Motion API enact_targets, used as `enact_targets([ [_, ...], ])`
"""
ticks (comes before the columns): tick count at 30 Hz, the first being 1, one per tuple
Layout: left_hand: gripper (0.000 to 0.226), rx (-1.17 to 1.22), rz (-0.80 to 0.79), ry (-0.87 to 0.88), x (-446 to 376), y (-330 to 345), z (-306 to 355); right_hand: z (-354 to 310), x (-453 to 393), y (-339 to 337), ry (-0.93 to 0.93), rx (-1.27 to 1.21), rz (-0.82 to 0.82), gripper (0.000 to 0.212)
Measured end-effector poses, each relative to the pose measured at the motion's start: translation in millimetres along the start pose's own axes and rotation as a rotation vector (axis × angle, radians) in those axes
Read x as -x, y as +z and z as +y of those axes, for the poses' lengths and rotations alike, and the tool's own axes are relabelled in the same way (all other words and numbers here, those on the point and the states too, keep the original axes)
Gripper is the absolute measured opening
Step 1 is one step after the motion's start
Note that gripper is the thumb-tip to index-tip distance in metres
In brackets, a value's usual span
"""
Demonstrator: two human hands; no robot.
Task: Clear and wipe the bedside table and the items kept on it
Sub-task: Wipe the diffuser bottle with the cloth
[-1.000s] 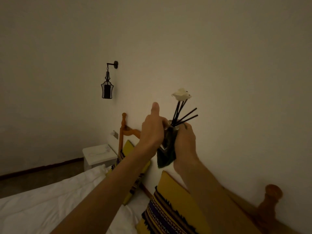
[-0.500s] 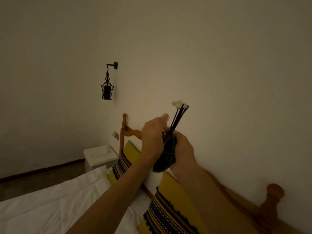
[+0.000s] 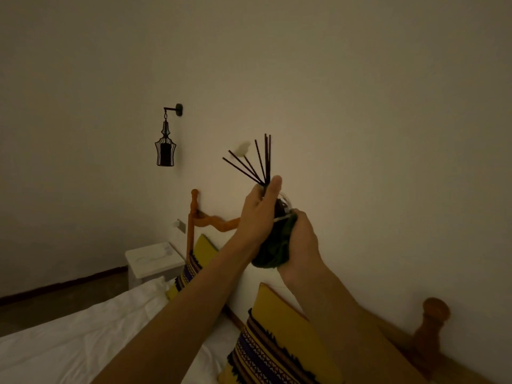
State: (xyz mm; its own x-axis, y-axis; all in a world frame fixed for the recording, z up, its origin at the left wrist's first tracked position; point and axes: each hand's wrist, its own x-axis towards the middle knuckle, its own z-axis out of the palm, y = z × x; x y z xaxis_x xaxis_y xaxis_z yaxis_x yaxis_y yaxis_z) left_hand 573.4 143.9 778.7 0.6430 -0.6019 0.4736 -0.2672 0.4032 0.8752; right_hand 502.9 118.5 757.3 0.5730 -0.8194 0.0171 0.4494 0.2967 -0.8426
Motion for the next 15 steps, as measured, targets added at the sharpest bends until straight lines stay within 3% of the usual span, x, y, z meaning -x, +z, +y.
enact_targets([
  [2, 0.038, 0.006, 0.02, -0.003, -3, 0, 1, 2, 2, -2, -0.028, 0.084, -0.021, 0.035],
  [5, 0.047, -0.055, 0.046, 0.015, -9, -4, 1, 7, 9, -6, -0.132, 0.245, -0.039, 0.026],
  [8, 0.047, 0.01, 0.052, -0.001, -14, -10, 9, 19, 9, -12, -0.356, 0.357, -0.056, 0.013],
  [11, 0.043, 0.086, -0.001, -0.032, -15, -15, 19, 15, 11, -14, -0.531, 0.303, -0.022, 0.025],
  [15, 0.035, 0.193, -0.034, -0.099, -14, -15, 30, 9, 11, -12, -0.551, 0.25, -0.029, 0.026],
])
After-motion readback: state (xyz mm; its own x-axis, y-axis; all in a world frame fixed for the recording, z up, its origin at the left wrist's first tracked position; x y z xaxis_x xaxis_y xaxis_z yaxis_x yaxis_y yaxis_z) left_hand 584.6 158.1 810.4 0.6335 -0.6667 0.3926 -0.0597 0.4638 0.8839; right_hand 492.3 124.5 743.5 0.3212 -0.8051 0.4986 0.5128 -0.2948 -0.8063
